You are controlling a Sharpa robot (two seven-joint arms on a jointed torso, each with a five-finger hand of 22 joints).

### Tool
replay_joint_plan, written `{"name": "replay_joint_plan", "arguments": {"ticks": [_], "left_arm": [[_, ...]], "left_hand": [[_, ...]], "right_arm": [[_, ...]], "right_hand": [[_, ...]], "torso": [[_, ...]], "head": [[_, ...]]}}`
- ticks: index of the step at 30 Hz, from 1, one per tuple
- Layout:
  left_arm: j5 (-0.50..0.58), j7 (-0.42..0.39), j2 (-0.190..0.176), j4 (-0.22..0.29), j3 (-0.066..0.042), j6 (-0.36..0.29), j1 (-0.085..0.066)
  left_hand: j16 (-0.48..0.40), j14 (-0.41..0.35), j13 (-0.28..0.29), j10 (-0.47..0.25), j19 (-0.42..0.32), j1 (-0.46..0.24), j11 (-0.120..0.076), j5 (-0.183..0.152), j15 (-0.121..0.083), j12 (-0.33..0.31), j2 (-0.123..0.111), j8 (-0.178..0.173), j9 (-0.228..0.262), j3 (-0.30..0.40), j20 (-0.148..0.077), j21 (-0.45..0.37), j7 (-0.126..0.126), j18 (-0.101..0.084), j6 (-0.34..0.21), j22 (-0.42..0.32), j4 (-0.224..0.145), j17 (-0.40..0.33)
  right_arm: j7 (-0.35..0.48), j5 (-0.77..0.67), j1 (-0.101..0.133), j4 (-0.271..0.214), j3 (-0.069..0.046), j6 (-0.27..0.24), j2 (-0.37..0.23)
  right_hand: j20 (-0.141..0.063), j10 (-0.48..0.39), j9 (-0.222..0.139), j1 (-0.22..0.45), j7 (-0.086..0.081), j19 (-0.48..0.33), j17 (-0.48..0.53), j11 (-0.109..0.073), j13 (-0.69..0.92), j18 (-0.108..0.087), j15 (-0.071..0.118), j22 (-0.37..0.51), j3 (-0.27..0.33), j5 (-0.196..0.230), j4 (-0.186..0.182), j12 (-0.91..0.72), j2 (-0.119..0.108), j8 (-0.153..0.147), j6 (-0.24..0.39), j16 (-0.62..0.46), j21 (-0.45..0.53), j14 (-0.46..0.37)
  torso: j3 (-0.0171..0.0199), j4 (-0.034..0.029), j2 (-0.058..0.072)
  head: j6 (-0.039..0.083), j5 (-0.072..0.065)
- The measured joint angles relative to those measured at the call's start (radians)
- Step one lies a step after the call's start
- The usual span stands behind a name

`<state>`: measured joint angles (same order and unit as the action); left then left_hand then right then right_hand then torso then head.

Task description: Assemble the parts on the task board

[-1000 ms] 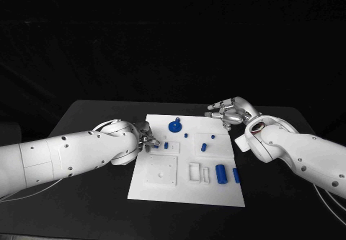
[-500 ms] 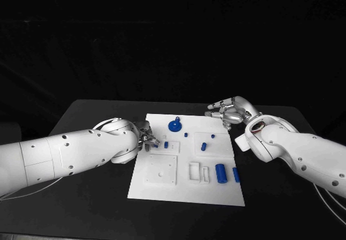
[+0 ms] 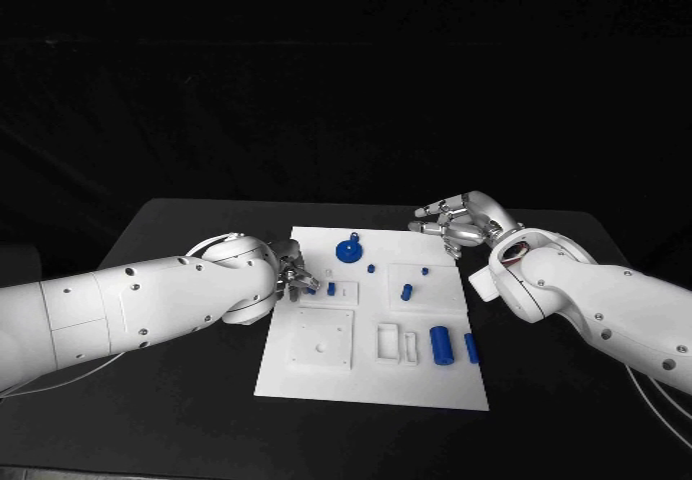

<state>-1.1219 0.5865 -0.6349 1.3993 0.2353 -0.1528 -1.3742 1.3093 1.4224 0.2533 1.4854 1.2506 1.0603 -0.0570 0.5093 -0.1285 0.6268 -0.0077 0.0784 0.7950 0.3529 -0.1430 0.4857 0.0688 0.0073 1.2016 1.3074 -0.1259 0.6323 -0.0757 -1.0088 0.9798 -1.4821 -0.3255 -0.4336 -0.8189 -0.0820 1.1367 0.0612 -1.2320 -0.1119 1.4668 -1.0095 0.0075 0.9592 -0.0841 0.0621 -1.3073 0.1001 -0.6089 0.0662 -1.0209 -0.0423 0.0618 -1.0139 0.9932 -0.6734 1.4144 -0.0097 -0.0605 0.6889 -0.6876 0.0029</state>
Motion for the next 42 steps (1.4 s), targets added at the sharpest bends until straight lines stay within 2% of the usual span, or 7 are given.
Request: {"name": "replay_joint_plan", "arguments": {"ticks": [6,10,42], "left_arm": [[-0.003,0.003,0.006,-0.006,-0.001,0.013,-0.002],[-0.005,0.003,0.008,-0.010,-0.001,0.018,-0.002],[-0.051,0.010,0.025,0.004,-0.003,0.057,-0.005]], "left_hand": [[0.011,0.001,0.010,0.000,0.000,0.008,0.000,-0.046,-0.001,0.013,0.008,-0.001,0.013,0.003,0.000,0.000,0.000,0.000,0.000,0.000,-0.003,0.017],[0.016,0.001,0.011,0.000,0.000,0.010,0.000,-0.053,-0.001,0.014,0.010,-0.001,0.018,0.003,0.000,0.000,0.000,0.000,0.000,0.000,-0.003,0.020],[0.030,0.004,0.013,0.002,-0.004,0.032,0.002,-0.060,0.003,0.023,0.013,-0.009,0.027,0.003,0.004,0.000,0.002,0.000,0.004,0.001,-0.003,0.038]], "right_arm": [[0.000,0.000,0.000,0.000,0.000,0.000,0.000],[0.000,0.000,0.000,-0.001,0.000,0.000,0.000],[0.000,0.001,0.000,-0.001,0.000,0.000,0.001]], "right_hand": [[0.000,0.000,0.000,0.000,0.000,0.000,0.000,0.000,0.000,0.000,0.000,0.000,-0.002,-0.003,0.002,0.000,0.000,0.000,0.000,0.000,0.000,0.000],[0.000,0.000,0.000,0.000,0.000,0.000,0.000,0.000,0.000,0.000,0.000,0.000,-0.003,-0.004,0.003,0.000,0.000,0.000,0.000,0.000,0.000,0.000],[0.000,-0.002,0.000,0.000,0.000,0.000,0.000,-0.002,0.000,0.000,0.000,0.000,-0.008,-0.016,0.003,0.000,0.000,0.000,0.000,0.000,0.000,0.000]], "torso": [[0.0002,0.0002,0.000],[0.0003,0.0002,0.000],[-0.0015,-0.0016,0.000]], "head": [[-0.001,-0.001],[-0.002,-0.003],[-0.009,-0.010]]}}
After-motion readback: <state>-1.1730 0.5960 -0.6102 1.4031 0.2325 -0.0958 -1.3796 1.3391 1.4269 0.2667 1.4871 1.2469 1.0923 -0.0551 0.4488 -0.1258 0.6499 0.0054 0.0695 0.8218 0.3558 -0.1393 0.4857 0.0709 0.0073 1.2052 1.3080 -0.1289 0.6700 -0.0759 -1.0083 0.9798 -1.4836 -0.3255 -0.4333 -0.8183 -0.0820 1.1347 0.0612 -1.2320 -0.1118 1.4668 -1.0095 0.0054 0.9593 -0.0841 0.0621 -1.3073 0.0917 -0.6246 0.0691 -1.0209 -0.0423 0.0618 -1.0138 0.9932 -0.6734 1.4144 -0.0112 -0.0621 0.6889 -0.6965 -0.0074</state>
